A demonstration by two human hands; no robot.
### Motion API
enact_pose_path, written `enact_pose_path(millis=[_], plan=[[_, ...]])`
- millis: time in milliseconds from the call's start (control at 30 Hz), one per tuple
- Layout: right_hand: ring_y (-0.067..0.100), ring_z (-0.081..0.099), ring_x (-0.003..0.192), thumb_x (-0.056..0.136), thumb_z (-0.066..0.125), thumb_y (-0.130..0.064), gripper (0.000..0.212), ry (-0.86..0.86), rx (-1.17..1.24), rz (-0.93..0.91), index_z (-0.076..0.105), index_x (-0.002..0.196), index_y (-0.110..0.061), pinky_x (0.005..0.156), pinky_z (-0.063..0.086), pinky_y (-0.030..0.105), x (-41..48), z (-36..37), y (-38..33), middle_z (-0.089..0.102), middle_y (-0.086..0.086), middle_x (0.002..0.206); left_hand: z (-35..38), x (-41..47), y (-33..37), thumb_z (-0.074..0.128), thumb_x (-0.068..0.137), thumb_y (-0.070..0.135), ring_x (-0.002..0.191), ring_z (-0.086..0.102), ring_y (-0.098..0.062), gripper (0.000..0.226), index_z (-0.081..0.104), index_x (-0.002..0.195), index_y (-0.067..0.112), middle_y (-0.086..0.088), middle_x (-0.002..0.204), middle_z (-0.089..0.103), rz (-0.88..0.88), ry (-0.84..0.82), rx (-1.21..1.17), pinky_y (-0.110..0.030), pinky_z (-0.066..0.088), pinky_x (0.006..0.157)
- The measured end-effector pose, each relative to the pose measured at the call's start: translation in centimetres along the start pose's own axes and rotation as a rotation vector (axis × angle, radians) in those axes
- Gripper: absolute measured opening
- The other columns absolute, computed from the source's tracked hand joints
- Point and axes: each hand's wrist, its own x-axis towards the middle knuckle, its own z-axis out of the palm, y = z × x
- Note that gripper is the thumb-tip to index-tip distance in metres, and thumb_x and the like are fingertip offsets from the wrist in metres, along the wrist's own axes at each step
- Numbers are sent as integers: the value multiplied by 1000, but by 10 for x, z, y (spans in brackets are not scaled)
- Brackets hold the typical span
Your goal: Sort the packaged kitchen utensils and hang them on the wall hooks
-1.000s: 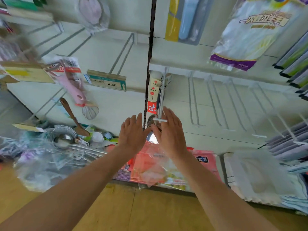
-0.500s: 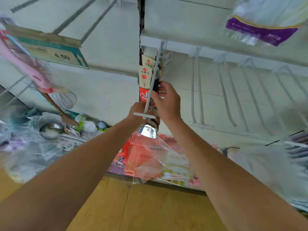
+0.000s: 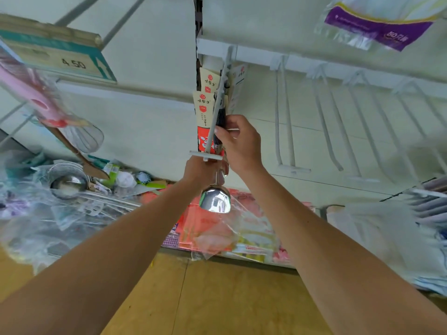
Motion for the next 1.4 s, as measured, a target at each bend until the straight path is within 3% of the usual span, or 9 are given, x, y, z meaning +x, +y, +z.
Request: enact_pose_path(millis=[133, 333, 633, 767, 900, 1067, 1167, 1267, 1400], plan=[[7, 65, 85, 91, 69, -21, 21, -28, 16, 25, 64, 107, -9, 80, 58, 31, -23, -3, -7, 69, -4, 99, -7, -24, -11, 70, 87, 13, 67, 58, -18, 9, 73, 94, 8, -13, 86, 71, 84, -19, -25, -32, 54, 71], [-4, 63, 82, 91, 69, -19, 15, -57, 18, 38, 61, 103, -14, 79, 58, 26, -73, -8, -22, 63, -17, 89, -18, -66, -36, 75, 84, 18, 82, 68, -27, 2, 75, 85, 19, -4, 80, 71, 112, -32, -27, -43, 56, 84], [20, 66, 95, 92, 68, -19, 19, -44, 2, 107, 61, 108, -12, 85, 57, 46, -150, -16, -56, 65, -7, 97, -35, -138, -61, 68, 88, 8, 79, 59, -23, 9, 75, 94, 7, -8, 85, 69, 129, -106, -40, -48, 53, 89], [12, 64, 90, 91, 68, -17, 14, -54, -8, 95, 59, 101, -18, 87, 57, 42, -174, -17, -79, 64, -11, 93, -48, -159, -62, 69, 87, 11, 75, 60, -26, 5, 74, 88, 11, -14, 88, 72, 160, -104, -54, -47, 54, 83], [14, 63, 95, 92, 67, -18, 18, -84, -51, 72, 60, 108, -13, 89, 54, 33, -199, -7, -103, 67, -3, 104, -72, -181, -63, 66, 88, 7, 64, 55, -25, 13, 67, 77, 15, -15, 82, 71, 195, -119, -33, -31, 42, 59], [10, 62, 93, 94, 65, -17, 18, -156, -48, 16, 61, 111, -14, 81, 53, 18, -212, 29, -148, 65, -5, 104, -133, -195, -81, 68, 85, 18, 80, 67, -35, 7, 71, 80, 14, -12, 81, 72, 214, -91, -11, -48, 54, 78], [11, 64, 92, 94, 65, -19, 21, -205, -48, -33, 62, 113, -12, 85, 57, 36, -217, 72, -181, 66, -7, 102, -190, -201, -94, 69, 75, 30, 83, 68, -34, 9, 72, 75, 22, -9, 84, 74, 200, -43, -77, -50, 54, 83], [15, 65, 95, 94, 65, -20, 21, -280, -35, -76, 62, 113, -11, 85, 57, 41, -224, 129, -223, 67, -4, 104, -259, -206, -111, 71, 79, 21, 84, 68, -30, 1, 72, 79, 22, -9, 85, 74, 170, 36, -119, -49, 54, 84], [6, 64, 87, 93, 66, -18, 23, -402, -28, -176, 62, 115, -9, 81, 56, 24, -238, 219, -288, 68, -2, 103, -362, -217, -145, 71, 85, 12, 79, 67, -22, 6, 74, 89, 15, -5, 85, 74, 131, 183, -170, -44, 55, 84]])
